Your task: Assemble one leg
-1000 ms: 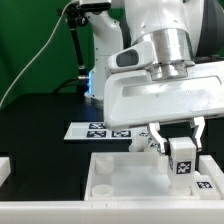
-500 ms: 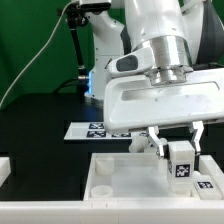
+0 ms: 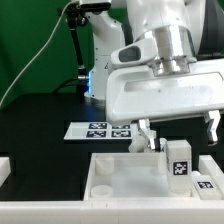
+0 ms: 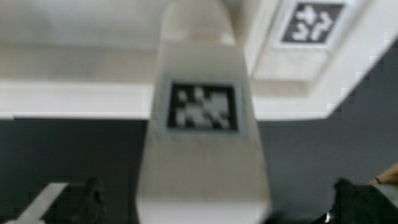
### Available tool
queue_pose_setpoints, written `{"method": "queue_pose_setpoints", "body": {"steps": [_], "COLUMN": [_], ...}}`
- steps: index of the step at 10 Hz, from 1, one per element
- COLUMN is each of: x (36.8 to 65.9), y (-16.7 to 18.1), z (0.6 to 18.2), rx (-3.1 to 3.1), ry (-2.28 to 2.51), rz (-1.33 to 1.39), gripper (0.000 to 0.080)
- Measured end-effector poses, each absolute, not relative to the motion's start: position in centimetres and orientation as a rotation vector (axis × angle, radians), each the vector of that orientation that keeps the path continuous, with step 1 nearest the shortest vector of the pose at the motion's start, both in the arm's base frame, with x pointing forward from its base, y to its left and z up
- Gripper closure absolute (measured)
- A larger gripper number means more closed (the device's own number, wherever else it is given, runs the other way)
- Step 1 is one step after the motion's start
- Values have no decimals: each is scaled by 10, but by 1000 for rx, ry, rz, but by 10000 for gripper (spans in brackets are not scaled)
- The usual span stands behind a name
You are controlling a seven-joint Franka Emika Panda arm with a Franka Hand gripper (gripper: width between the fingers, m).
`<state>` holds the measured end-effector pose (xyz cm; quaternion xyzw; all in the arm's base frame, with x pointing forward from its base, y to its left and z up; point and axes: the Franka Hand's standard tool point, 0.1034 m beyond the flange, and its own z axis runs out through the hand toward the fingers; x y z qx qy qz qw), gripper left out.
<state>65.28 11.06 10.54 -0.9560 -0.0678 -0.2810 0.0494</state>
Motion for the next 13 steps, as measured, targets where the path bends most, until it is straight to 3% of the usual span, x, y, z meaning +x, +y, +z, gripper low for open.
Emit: {"method": "queue_pose_setpoints", "body": {"steps": [5,8,13], "x": [647,654,659], "y": [120,97,92], "z": [100,99,101], "rx": [-2959,-2993,-2994], "ry": [-209,-85,-86], "rz": [-435,-110,-125], "gripper": [150,150,150]}}
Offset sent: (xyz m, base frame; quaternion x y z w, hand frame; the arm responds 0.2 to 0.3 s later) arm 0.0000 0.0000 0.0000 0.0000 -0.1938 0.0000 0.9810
